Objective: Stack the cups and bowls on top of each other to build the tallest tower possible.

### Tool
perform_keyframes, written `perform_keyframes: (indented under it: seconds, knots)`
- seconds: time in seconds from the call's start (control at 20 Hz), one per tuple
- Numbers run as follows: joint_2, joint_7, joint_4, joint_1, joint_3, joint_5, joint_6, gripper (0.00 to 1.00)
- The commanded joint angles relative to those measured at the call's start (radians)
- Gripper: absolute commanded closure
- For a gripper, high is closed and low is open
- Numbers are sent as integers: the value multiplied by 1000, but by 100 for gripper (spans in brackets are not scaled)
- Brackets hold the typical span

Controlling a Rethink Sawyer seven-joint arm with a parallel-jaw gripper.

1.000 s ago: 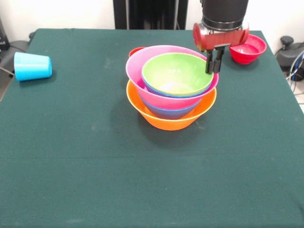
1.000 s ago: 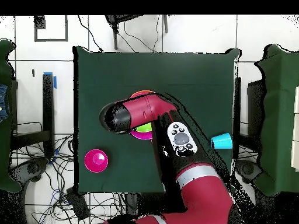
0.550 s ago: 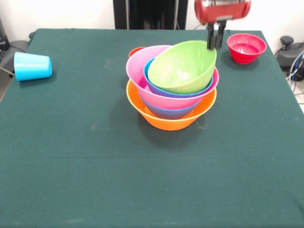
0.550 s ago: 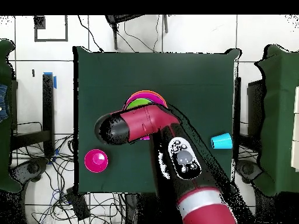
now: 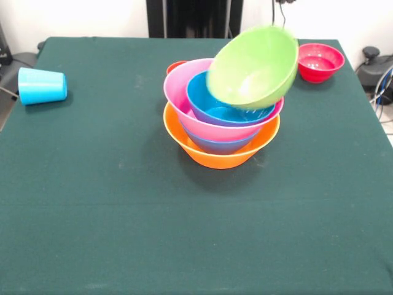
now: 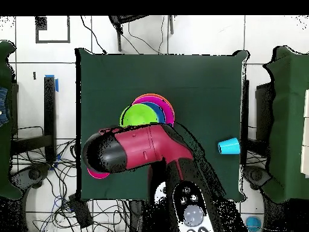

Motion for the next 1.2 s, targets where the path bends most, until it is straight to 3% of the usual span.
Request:
perform_keyframes:
  seconds: [0.05,0.9,1.2]
  knots:
    - [-22,-8,93,12,16,-7,48,100]
    - [11,-46,99,-20,39,-31,10,100]
    - [146,-2,48,4,5,-94,-67,100]
